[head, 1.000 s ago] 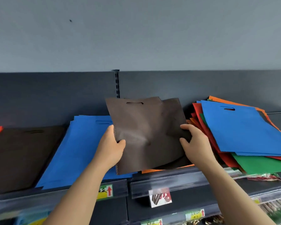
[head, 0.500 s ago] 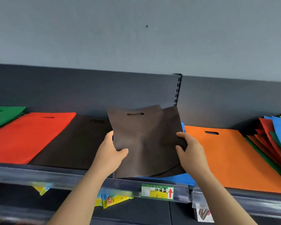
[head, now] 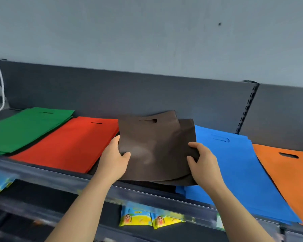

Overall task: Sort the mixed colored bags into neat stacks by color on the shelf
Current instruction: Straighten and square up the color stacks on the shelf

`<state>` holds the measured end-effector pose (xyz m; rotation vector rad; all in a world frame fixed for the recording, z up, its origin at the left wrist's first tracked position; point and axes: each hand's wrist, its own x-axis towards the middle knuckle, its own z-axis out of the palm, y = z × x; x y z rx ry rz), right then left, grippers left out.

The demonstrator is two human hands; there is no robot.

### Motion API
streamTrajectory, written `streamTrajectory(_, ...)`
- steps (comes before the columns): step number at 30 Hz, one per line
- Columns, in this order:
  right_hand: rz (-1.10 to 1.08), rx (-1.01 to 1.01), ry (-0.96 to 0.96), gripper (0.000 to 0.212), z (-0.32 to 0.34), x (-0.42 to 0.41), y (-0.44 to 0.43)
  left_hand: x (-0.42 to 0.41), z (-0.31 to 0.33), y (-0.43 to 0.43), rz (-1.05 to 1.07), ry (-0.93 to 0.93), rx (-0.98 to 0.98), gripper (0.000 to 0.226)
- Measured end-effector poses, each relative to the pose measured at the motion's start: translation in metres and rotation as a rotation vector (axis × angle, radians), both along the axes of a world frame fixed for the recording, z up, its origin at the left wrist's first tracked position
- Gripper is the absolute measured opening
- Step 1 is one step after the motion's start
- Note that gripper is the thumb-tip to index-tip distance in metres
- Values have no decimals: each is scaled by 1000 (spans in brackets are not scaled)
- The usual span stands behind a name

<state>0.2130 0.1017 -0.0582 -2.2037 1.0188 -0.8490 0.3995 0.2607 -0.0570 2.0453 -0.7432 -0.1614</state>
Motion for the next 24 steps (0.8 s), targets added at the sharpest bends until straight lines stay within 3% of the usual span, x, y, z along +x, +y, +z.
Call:
streamTrajectory(8, -115, 38, 131, 50, -16, 60, 38, 78, -11, 18, -106, -65, 231, 62)
streamTrajectory(12, -228, -32, 368, 52, -19, 70, 46, 90, -14, 14, -165, -149, 336, 36)
streamTrajectory(17, -247, -95, 652, 33, -18, 73, 52, 93, -18, 12, -194, -304, 491, 49)
streamTrajectory(20, -233, -129, 652, 34, -17, 70, 51, 93, -16, 11, -196, -491, 528, 44)
streamTrajectory(24, -230, -197, 534, 29, -11, 63, 51, 80, -8, 2, -282, -595, 403, 40)
